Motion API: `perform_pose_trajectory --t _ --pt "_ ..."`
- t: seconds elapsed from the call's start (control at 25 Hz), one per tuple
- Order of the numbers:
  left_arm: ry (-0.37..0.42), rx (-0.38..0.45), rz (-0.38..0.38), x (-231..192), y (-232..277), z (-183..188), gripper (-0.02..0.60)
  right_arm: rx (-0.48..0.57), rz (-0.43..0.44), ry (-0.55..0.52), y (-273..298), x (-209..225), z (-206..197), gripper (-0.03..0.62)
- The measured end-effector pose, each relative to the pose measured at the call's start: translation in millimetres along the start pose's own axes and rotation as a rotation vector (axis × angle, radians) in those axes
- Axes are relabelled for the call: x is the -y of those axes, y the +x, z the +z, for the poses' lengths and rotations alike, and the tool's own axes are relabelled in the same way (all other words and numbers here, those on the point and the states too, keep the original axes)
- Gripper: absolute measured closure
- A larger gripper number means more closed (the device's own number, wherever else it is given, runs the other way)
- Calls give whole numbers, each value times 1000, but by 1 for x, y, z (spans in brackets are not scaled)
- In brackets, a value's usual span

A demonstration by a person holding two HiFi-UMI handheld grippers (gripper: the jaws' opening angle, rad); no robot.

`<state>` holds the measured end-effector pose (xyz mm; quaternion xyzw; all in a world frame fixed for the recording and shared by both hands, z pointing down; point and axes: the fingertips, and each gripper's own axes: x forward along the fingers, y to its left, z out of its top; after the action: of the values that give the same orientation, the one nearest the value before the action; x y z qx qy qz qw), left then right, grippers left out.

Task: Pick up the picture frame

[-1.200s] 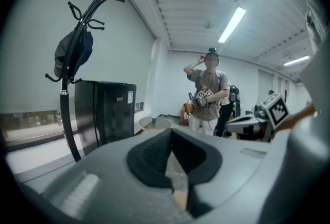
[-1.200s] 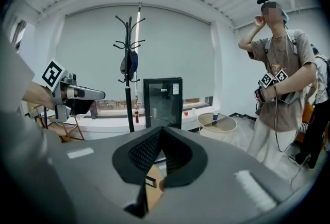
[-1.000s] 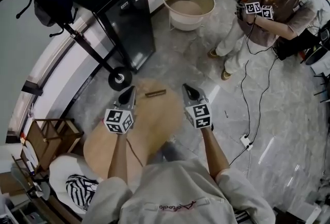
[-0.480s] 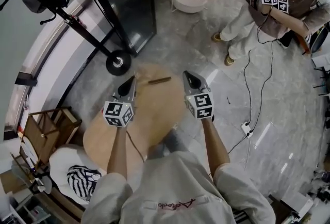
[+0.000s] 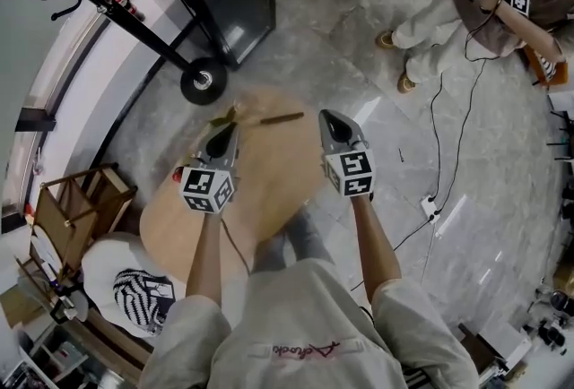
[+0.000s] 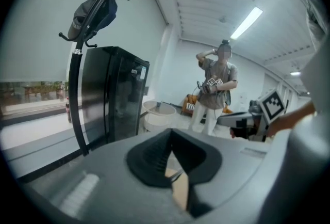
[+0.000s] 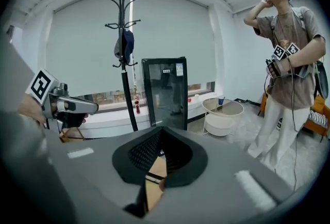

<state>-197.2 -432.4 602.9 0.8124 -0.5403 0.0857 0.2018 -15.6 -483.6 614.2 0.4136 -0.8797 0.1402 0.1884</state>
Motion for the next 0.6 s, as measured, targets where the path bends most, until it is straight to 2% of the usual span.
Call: perform_pose_trajectory --t 0.6 --pt "-83 -61 12 -24 26 -80 581 -124 32 43 45 -5 -86 591"
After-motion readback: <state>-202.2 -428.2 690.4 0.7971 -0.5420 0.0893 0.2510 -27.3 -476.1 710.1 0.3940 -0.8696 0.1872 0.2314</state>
